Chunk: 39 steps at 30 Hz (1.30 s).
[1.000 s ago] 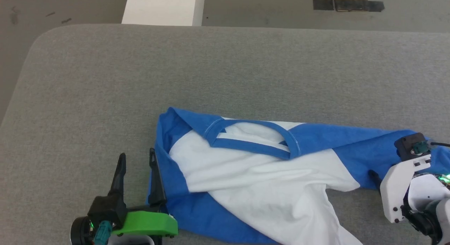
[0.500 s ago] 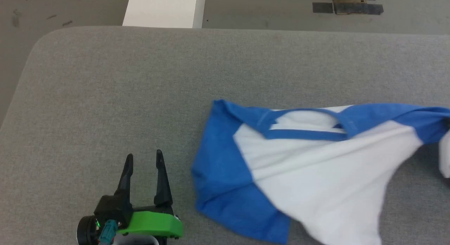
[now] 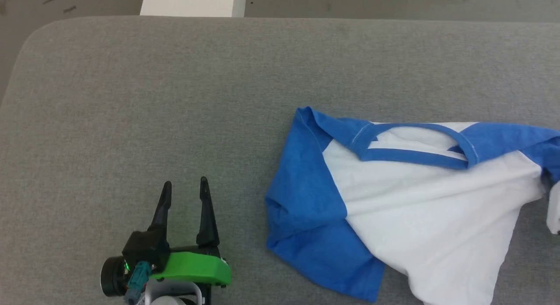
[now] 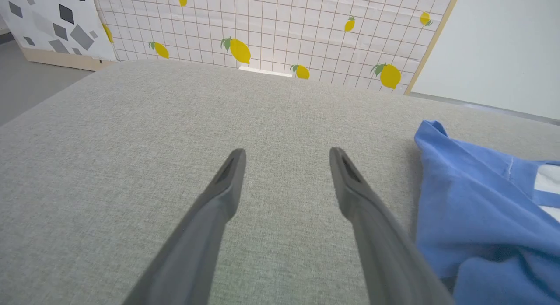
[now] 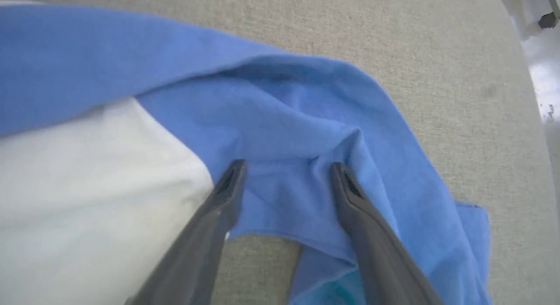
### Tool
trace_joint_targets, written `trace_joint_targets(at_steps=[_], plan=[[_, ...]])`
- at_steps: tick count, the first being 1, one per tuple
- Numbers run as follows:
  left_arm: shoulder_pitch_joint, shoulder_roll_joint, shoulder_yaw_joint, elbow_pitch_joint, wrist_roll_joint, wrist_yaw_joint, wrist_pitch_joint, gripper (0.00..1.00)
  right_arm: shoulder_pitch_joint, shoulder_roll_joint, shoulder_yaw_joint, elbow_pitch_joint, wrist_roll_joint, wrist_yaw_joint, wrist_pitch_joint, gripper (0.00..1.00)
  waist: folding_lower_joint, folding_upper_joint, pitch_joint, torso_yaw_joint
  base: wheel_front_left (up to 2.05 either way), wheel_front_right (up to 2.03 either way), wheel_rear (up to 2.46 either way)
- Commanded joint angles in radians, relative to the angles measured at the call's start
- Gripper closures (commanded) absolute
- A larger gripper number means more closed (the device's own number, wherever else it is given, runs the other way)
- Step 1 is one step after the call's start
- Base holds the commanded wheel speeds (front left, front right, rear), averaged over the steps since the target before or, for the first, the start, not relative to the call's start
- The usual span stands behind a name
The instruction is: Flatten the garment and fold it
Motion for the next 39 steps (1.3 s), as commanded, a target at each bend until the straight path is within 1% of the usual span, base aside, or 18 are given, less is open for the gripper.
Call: trace_joint_targets(at_steps=[1,4,8,11,13,16,19,25,26,27,28,33,36,39], plan=[[-0.012,-0.003,0.002,0.007,-0.013,0.003,-0.004,0.00,-0.011,0.002,0.031,-0.019,0.032,-0.001,0.027,0.00,0.0000,0.0000,-0.021,-0.020,0.00,0.00,0.00],[-0.001,-0.003,0.006,0.013,-0.017,0.005,-0.004,0.00,-0.016,-0.015,0.056,-0.108,0.102,-0.001,0.084,0.00,0.0000,0.0000,-0.045,-0.035,0.00,0.00,0.00],[0.011,-0.003,0.005,0.011,-0.026,0.009,-0.004,0.00,-0.005,-0.042,0.051,-0.280,0.189,-0.001,0.176,0.00,0.0000,0.0000,-0.066,-0.042,0.00,0.00,0.00],[0.016,-0.003,0.004,0.008,-0.030,0.011,-0.004,0.00,0.009,-0.058,0.054,-0.394,0.199,-0.001,0.219,0.00,0.0000,0.0000,-0.069,-0.041,0.00,0.00,0.00],[0.015,-0.003,0.002,0.008,-0.032,0.010,-0.004,0.00,0.020,-0.050,0.068,-0.425,0.203,-0.001,0.248,0.00,0.0000,0.0000,-0.065,-0.035,0.00,0.00,0.00],[0.007,-0.003,-0.004,0.007,-0.035,0.009,-0.004,0.00,0.029,-0.047,0.121,-0.429,0.196,-0.001,0.278,0.00,0.0000,0.0000,-0.051,-0.018,0.00,0.00,0.00],[-0.003,-0.003,-0.008,0.009,-0.033,0.007,-0.004,0.00,0.014,-0.038,0.175,-0.403,0.190,-0.001,0.280,0.00,0.0000,0.0000,-0.032,0.001,0.00,0.00,0.00],[-0.019,-0.003,-0.013,0.013,-0.033,0.005,-0.004,0.00,-0.045,-0.016,0.249,-0.283,0.173,-0.001,0.256,0.00,0.0000,0.0000,-0.004,0.044,0.00,0.00,0.00],[-0.021,-0.003,-0.014,0.014,-0.034,0.004,-0.004,0.00,-0.053,-0.015,0.257,-0.256,0.169,-0.001,0.254,0.26,0.0000,0.0000,-0.001,0.052,0.00,0.00,0.00],[-0.022,-0.003,-0.015,0.015,-0.035,0.005,-0.004,0.00,-0.058,-0.015,0.262,-0.235,0.166,-0.001,0.252,0.58,0.0000,0.0000,0.000,0.057,0.00,0.00,0.00],[-0.023,-0.003,-0.015,0.015,-0.036,0.006,-0.004,0.00,-0.065,-0.013,0.263,-0.210,0.162,-0.001,0.245,1.00,0.0000,0.0000,0.002,0.062,0.00,0.00,0.00],[-0.020,-0.003,-0.014,0.016,-0.041,0.013,-0.004,0.00,-0.088,-0.012,0.264,-0.143,0.151,-0.001,0.207,1.00,0.0000,0.0000,-0.002,0.070,0.00,0.00,0.00],[-0.012,-0.003,-0.008,0.017,-0.043,0.017,-0.004,0.00,-0.109,-0.022,0.268,-0.157,0.166,-0.001,0.180,1.00,0.0000,0.0000,-0.014,0.062,0.00,0.00,0.00],[-0.006,-0.003,-0.005,0.017,-0.046,0.018,-0.004,0.00,-0.142,-0.039,0.257,-0.193,0.193,-0.001,0.180,1.00,0.0000,0.0000,-0.019,0.054,0.00,0.00,0.00]])
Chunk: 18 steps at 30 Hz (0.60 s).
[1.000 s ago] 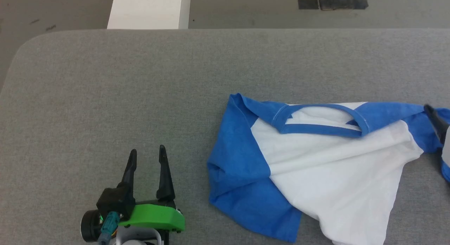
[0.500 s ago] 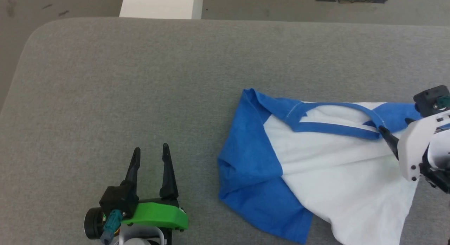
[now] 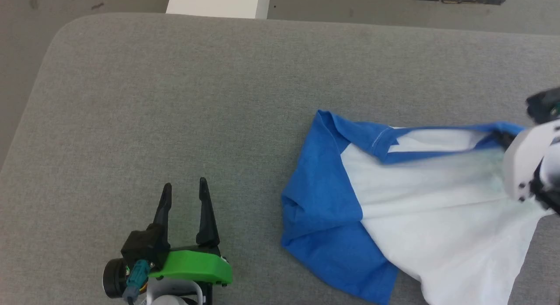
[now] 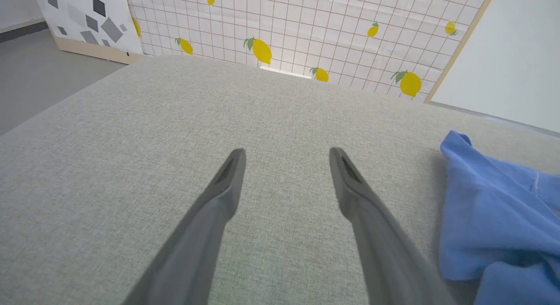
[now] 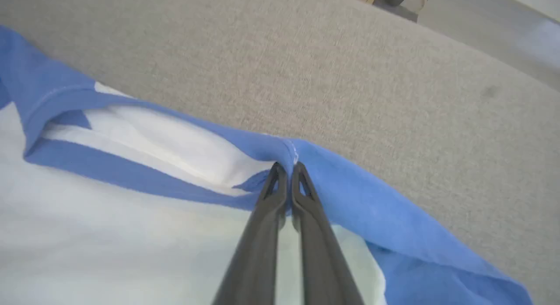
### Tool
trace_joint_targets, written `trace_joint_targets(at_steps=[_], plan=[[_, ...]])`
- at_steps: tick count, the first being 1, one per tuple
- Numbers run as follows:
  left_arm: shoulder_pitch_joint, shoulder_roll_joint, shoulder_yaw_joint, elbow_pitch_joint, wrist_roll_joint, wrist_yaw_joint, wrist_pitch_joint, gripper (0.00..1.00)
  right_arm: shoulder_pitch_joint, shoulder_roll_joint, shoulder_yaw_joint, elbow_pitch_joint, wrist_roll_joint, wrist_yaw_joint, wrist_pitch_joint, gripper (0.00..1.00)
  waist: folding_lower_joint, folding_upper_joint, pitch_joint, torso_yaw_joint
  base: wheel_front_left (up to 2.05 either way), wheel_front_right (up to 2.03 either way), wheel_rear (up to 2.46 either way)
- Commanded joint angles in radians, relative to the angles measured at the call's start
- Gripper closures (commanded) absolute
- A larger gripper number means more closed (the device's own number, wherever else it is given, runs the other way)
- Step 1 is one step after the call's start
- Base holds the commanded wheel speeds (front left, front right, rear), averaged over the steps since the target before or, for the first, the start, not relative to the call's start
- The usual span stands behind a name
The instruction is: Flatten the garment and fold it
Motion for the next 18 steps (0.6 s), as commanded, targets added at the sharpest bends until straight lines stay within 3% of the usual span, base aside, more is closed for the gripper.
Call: trace_joint_targets(at_steps=[1,8,16,17,18], plan=[[0.000,-0.002,-0.001,0.000,-0.005,0.006,-0.004,0.00,-0.038,-0.019,-0.009,-0.022,0.007,-0.002,-0.004,1.00,0.0000,0.0000,-0.002,-0.006,0.00,0.00,0.00],[-0.035,-0.002,-0.039,0.000,-0.020,-0.001,-0.004,0.00,-0.181,-0.089,0.008,-0.038,-0.050,-0.002,-0.010,1.00,0.0000,0.0000,0.056,0.030,0.00,0.00,0.00],[-0.088,-0.002,-0.087,0.015,-0.037,0.000,-0.004,0.00,-0.356,-0.098,0.068,0.165,-0.168,-0.002,-0.120,1.00,0.0000,0.0000,0.135,0.125,0.00,0.00,0.00],[-0.092,-0.002,-0.091,0.017,-0.038,0.000,-0.004,0.00,-0.363,-0.093,0.069,0.205,-0.189,-0.002,-0.122,0.89,0.0000,0.0000,0.140,0.134,0.00,0.00,0.00],[-0.096,-0.002,-0.096,0.019,-0.039,0.000,-0.004,0.00,-0.366,-0.088,0.073,0.245,-0.205,-0.002,-0.119,0.63,0.0000,0.0000,0.144,0.141,0.00,0.00,0.00]])
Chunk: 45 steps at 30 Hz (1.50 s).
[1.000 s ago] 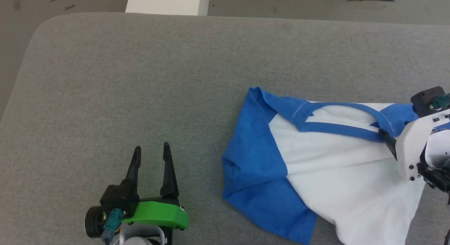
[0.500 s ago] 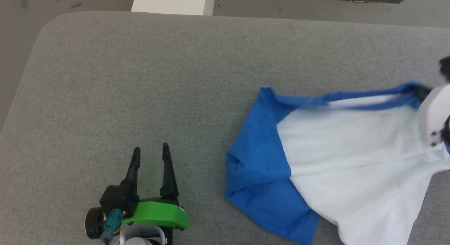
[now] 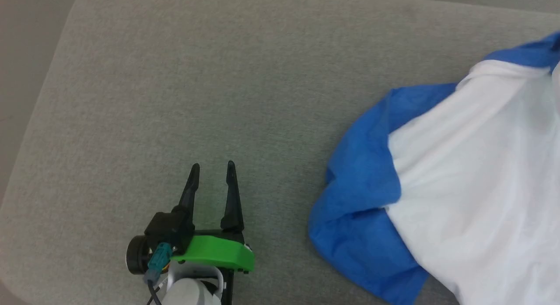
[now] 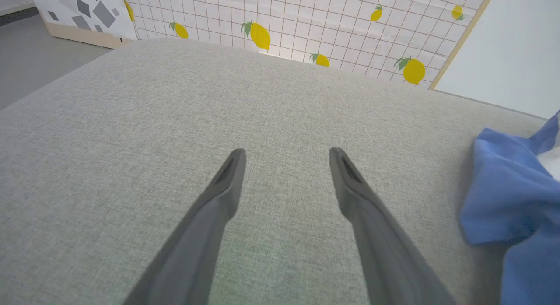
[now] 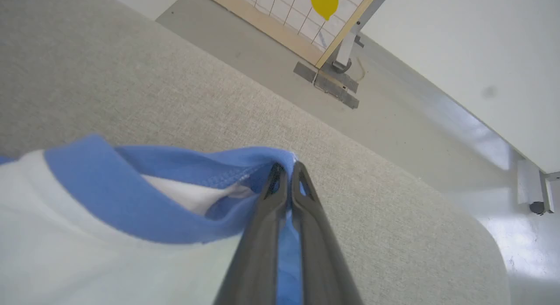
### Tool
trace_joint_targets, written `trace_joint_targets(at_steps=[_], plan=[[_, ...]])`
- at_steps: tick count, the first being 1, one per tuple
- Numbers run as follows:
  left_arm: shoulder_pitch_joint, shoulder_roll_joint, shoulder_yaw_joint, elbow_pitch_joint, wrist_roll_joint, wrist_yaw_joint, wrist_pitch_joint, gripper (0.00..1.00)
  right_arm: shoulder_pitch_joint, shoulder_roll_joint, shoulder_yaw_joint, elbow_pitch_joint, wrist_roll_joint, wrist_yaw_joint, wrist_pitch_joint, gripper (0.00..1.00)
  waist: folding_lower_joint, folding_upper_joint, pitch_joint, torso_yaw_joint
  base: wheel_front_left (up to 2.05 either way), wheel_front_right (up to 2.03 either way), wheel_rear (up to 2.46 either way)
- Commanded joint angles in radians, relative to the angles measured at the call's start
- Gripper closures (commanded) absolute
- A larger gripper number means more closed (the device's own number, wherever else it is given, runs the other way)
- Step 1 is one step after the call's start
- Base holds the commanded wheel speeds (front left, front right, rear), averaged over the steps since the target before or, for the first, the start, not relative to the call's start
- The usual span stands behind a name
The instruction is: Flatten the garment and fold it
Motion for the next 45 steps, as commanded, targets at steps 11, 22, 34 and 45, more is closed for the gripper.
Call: trace_joint_targets(at_steps=[11,22,34,45], plan=[[-0.019,-0.002,-0.001,0.029,-0.010,0.003,-0.004,0.00,-0.011,0.058,-0.012,0.164,0.005,-0.002,-0.035,0.00,-0.0001,0.0000,-0.013,-0.002,0.00,0.00,0.00],[0.049,-0.002,0.065,0.025,0.026,-0.007,-0.004,0.00,0.202,0.134,-0.226,-0.081,0.073,-0.002,-0.258,0.00,-0.0001,0.0000,-0.139,-0.117,0.00,0.00,0.00],[0.152,-0.002,0.131,-0.009,0.061,-0.013,-0.004,0.00,0.795,0.523,-0.474,-0.503,-0.085,-0.002,-0.549,0.00,-0.0001,0.0000,-0.203,-0.205,0.00,0.00,0.00],[0.073,0.019,0.074,-0.020,0.163,-0.049,0.070,0.00,0.918,0.537,-0.475,-0.495,0.002,-0.002,-0.655,0.00,-0.0001,0.0000,-0.230,-0.235,0.00,0.00,0.00]])
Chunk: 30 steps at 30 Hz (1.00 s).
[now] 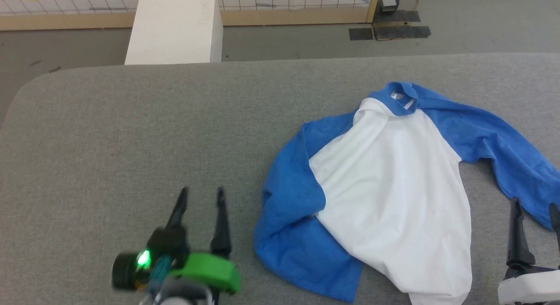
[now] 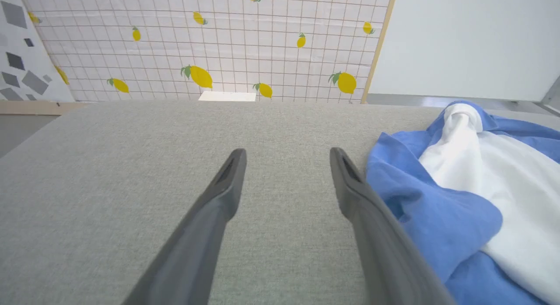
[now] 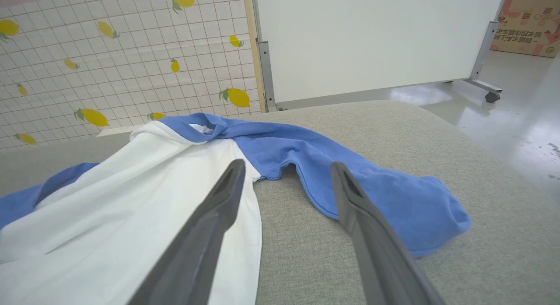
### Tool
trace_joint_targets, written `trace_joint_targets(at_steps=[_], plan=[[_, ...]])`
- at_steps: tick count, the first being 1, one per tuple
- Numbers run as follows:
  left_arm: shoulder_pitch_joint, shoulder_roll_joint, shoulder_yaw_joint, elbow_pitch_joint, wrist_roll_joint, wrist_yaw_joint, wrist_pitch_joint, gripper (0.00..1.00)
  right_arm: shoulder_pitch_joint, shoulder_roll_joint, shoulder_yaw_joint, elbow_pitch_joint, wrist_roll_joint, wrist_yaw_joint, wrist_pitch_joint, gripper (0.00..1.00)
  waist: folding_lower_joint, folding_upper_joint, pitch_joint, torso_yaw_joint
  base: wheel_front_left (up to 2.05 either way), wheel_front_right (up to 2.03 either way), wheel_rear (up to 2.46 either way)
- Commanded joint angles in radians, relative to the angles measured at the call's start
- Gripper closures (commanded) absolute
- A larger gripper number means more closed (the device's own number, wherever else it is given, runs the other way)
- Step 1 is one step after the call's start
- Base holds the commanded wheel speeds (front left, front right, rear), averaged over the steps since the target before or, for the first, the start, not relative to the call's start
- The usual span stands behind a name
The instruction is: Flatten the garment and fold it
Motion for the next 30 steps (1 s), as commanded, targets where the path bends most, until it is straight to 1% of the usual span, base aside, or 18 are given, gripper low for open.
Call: trace_joint_targets(at_steps=[1,3,4,6,8,10,13,16,19,22,23,24,30], plan=[[-0.056,0.012,-0.023,-0.011,0.019,-0.018,0.049,0.00,-0.002,0.000,0.001,0.003,0.001,-0.001,-0.009,0.00,0.0001,0.0000,-0.002,0.002,0.00,0.00,0.00],[-0.111,0.026,-0.073,-0.025,0.045,-0.054,0.145,0.00,-0.005,0.000,0.001,0.007,0.002,-0.001,-0.010,0.00,0.0001,0.0000,0.000,0.009,0.00,0.00,0.00],[-0.136,0.034,-0.102,-0.031,0.061,-0.073,0.211,0.00,-0.006,0.000,0.001,0.010,0.003,-0.001,-0.011,0.00,0.0001,0.0000,0.002,0.013,0.00,0.00,0.00],[-0.169,0.040,-0.144,-0.051,0.076,-0.100,0.322,0.00,-0.009,0.000,0.006,0.015,0.007,-0.001,-0.011,0.00,0.0001,0.0000,0.007,0.017,0.00,0.00,0.00],[-0.180,0.039,-0.174,-0.083,0.075,-0.119,0.420,0.00,-0.011,0.000,0.013,0.021,0.013,-0.001,-0.012,0.00,0.0001,0.0000,0.013,0.018,0.00,0.00,0.00],[-0.177,0.036,-0.190,-0.120,0.067,-0.125,0.486,0.00,-0.011,0.000,0.017,0.028,0.020,-0.001,-0.015,0.00,0.0001,0.0000,0.020,0.019,0.00,0.00,0.00],[-0.160,0.039,-0.212,-0.158,0.062,-0.131,0.554,0.00,-0.012,0.000,0.018,0.041,0.026,-0.001,-0.020,0.00,0.0001,0.0000,0.029,0.021,0.00,0.00,0.00],[-0.137,0.044,-0.228,-0.153,0.050,-0.137,0.609,0.00,-0.016,0.000,0.017,0.053,0.027,-0.001,-0.027,0.00,0.0001,0.0000,0.035,0.023,0.00,0.00,0.00],[-0.127,0.044,-0.234,-0.118,0.039,-0.136,0.636,0.00,-0.023,0.000,0.017,0.061,0.027,-0.001,-0.028,0.00,0.0001,0.0000,0.036,0.024,0.00,0.00,0.00],[-0.134,0.044,-0.237,-0.071,0.035,-0.137,0.639,0.00,-0.030,0.000,0.018,0.067,0.025,-0.001,-0.029,0.00,0.0001,0.0000,0.035,0.025,0.00,0.00,0.00],[-0.137,0.042,-0.237,-0.063,0.031,-0.137,0.632,0.33,-0.032,0.000,0.018,0.068,0.025,-0.001,-0.029,0.00,0.0001,0.0000,0.035,0.025,0.00,0.00,0.00],[-0.141,0.038,-0.236,-0.055,0.026,-0.135,0.623,1.00,-0.033,0.000,0.018,0.070,0.025,-0.001,-0.030,0.00,0.0001,0.0000,0.034,0.024,0.00,0.00,0.00],[-0.155,0.029,-0.236,-0.034,0.001,-0.138,0.599,1.00,-0.034,0.000,0.014,0.078,0.023,-0.001,-0.031,0.00,0.0001,0.0000,0.025,0.020,0.00,0.00,0.00]])
